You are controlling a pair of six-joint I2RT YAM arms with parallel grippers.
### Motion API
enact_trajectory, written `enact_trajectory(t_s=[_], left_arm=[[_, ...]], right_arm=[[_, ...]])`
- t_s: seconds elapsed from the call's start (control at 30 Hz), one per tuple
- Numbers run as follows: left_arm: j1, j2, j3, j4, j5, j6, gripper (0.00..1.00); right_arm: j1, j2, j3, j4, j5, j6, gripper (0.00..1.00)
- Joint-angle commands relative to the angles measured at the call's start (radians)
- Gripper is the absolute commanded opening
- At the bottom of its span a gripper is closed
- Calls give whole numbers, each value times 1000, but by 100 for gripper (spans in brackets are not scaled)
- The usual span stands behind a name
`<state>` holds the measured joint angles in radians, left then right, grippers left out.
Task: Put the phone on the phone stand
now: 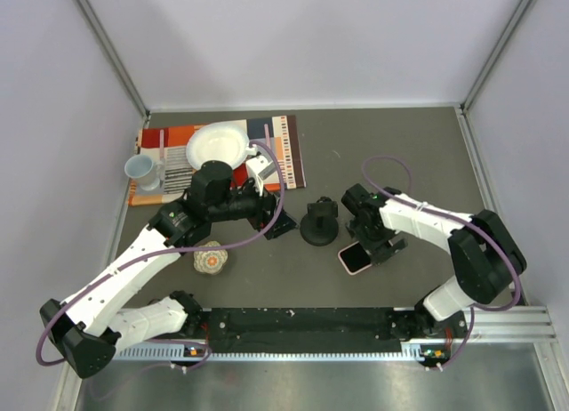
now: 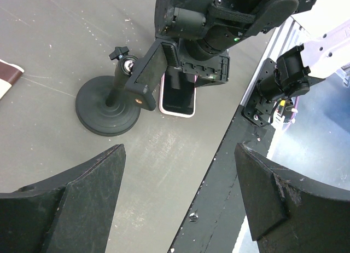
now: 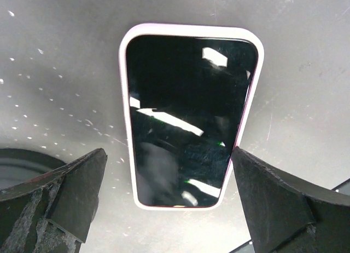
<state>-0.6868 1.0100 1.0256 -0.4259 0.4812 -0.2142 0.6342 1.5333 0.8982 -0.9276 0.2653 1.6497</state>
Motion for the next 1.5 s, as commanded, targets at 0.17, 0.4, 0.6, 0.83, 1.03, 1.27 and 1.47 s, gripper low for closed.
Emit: enact_trajectory(t_s=[0.17, 0.4, 0.6, 0.83, 1.03, 1.27, 1.47], left_arm=[[-7, -22, 1, 39, 0, 4, 86], [-8, -21, 2, 38, 10, 3, 86], [-8, -18, -1, 38, -12, 7, 86], [-8, -13, -1, 41, 5, 3, 86], [-8, -8, -1, 39, 2, 3, 86], [-10, -11, -1, 41, -4, 6, 86], [-10, -10, -1, 39, -4, 7, 86]], right_arm=[[-30, -25, -13, -45, -5, 49, 99], [-39, -42, -1, -85, -15, 42, 99], [-42, 11, 19, -83, -15, 30, 99], [-50, 2, -42, -39, -51, 82, 99], [-50, -7, -110, 33, -38, 119, 91], [-48, 33, -117, 64, -40, 110, 86], [-51, 41, -124, 70, -60, 102, 77]])
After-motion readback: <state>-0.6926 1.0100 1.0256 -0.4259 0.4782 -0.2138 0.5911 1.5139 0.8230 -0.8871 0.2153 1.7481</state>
